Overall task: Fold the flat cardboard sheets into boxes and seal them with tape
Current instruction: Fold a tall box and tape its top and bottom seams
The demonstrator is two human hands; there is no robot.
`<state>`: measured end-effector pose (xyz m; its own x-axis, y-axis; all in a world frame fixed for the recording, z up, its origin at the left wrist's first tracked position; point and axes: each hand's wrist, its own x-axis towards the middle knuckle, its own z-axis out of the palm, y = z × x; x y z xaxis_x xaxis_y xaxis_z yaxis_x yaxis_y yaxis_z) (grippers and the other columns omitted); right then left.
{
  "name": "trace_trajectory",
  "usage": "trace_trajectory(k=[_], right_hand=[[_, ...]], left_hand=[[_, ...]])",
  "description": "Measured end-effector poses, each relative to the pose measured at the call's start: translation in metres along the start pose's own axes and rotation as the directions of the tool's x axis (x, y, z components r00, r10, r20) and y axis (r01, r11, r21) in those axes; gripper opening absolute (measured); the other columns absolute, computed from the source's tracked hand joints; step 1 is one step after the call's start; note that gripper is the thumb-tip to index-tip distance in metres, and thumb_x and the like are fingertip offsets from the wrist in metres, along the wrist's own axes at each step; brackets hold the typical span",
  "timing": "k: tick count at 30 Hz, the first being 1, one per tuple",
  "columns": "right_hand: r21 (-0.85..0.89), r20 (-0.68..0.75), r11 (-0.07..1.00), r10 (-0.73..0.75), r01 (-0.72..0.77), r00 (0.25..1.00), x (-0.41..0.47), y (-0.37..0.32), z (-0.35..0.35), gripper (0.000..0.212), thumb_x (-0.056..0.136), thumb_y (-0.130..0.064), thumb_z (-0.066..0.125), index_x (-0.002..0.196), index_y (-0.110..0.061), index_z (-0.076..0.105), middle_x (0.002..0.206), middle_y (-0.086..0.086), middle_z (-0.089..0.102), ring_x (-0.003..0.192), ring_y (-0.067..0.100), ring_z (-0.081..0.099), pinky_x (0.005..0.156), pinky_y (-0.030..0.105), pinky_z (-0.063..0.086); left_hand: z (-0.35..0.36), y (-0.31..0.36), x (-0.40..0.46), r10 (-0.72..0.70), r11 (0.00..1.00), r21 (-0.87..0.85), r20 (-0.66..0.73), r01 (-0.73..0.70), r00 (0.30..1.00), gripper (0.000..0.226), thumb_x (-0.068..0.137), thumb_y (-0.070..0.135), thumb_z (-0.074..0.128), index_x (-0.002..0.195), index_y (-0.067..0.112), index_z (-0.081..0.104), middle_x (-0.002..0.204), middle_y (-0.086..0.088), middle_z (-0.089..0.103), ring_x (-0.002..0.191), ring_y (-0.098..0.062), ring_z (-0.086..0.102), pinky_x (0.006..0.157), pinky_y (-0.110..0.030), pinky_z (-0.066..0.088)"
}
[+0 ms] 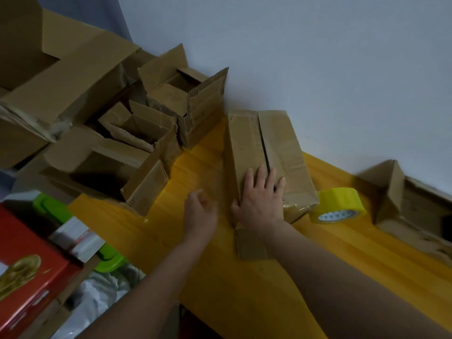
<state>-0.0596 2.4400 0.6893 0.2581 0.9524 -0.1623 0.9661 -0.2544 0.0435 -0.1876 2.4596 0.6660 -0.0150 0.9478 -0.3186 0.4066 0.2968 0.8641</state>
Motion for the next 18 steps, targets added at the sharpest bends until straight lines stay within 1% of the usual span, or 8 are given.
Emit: trace_trajectory(k=[2,4,5,6,8,11,14,18], right_hand=[[0.053,0.060,0.997,-0.058,0.055,0.997,0.000,0.005,-0.004,0.098,0.085,-0.065,0.045,0.151,-0.013,-0.004,0.158,0.021,-0.007,0.144,0.044,-0.010,0.117,0.058,0.001],[0.242,0.113,0.958,-0.185,0.154,0.976,-0.001,0.022,-0.013,0.107,0.078,-0.067,0.056,0.152,-0.017,-0.004,0.159,0.014,-0.013,0.145,0.036,-0.016,0.117,0.050,-0.003],[0.303,0.090,0.930,-0.245,0.208,0.965,-0.002,0.034,-0.017,0.104,0.078,-0.067,0.055,0.153,-0.019,-0.001,0.160,0.010,-0.012,0.146,0.031,-0.016,0.119,0.046,-0.002],[0.279,0.054,0.924,-0.286,0.260,0.957,-0.003,0.047,-0.018,0.099,0.081,-0.067,0.049,0.153,-0.018,0.001,0.160,0.008,-0.011,0.146,0.026,-0.015,0.120,0.044,0.000],[0.098,0.023,0.943,-0.321,0.318,0.947,-0.007,0.066,-0.014,0.088,0.089,-0.066,0.029,0.153,-0.013,-0.003,0.160,0.009,-0.012,0.146,0.023,-0.015,0.121,0.041,-0.001],[-0.014,0.025,0.919,-0.393,0.393,0.919,-0.009,0.078,-0.005,0.080,0.094,-0.060,0.017,0.151,-0.010,-0.010,0.159,0.011,-0.014,0.145,0.023,-0.018,0.121,0.039,-0.004],[-0.054,0.023,0.916,-0.396,0.397,0.918,-0.005,0.090,-0.004,0.088,0.087,-0.067,0.009,0.151,-0.009,-0.007,0.158,0.013,-0.016,0.146,0.024,-0.018,0.121,0.038,-0.005],[-0.091,0.057,0.932,-0.346,0.350,0.937,0.000,0.114,-0.004,0.101,0.079,-0.077,0.001,0.151,-0.007,-0.009,0.159,0.011,-0.014,0.146,0.022,-0.017,0.121,0.039,-0.003]], left_hand=[[0.004,0.019,0.001,0.154,0.987,0.044,-0.003,-0.154,0.988,0.043,0.095,0.019,0.057,0.135,0.013,0.042,0.128,-0.003,0.047,0.110,-0.012,0.047,0.087,-0.026,0.044],[0.013,0.036,0.003,0.288,0.954,0.083,0.018,-0.289,0.957,0.043,0.097,0.026,0.053,0.137,0.017,0.042,0.129,0.000,0.044,0.111,-0.009,0.043,0.087,-0.024,0.041],[0.022,0.043,0.003,0.346,0.933,0.096,0.037,-0.348,0.938,0.042,0.098,0.028,0.051,0.137,0.018,0.042,0.130,0.000,0.043,0.114,-0.011,0.043,0.090,-0.025,0.040],[0.031,0.049,0.002,0.398,0.908,0.115,0.056,-0.402,0.916,0.040,0.098,0.029,0.048,0.137,0.017,0.042,0.134,-0.001,0.043,0.119,-0.014,0.042,0.095,-0.027,0.039],[0.052,0.053,-0.002,0.473,0.841,0.239,0.112,-0.486,0.874,0.040,0.101,0.031,0.041,0.137,0.016,0.045,0.145,-0.003,0.041,0.137,-0.019,0.030,0.110,-0.036,0.031],[0.067,0.042,-0.003,0.557,0.641,0.507,0.211,-0.577,0.804,0.052,0.101,0.040,0.023,0.140,0.016,0.047,0.157,-0.004,0.027,0.148,-0.025,0.006,0.120,-0.044,0.010],[0.065,0.038,0.006,0.618,0.487,0.602,0.274,-0.632,0.737,0.060,0.098,0.039,0.012,0.143,0.016,0.044,0.158,-0.006,0.025,0.149,-0.028,0.005,0.120,-0.045,0.001],[0.061,0.040,0.011,0.629,0.383,0.615,0.373,-0.689,0.682,0.062,0.098,0.038,0.011,0.143,0.011,0.044,0.154,-0.006,0.034,0.148,-0.027,0.013,0.119,-0.047,0.001]])
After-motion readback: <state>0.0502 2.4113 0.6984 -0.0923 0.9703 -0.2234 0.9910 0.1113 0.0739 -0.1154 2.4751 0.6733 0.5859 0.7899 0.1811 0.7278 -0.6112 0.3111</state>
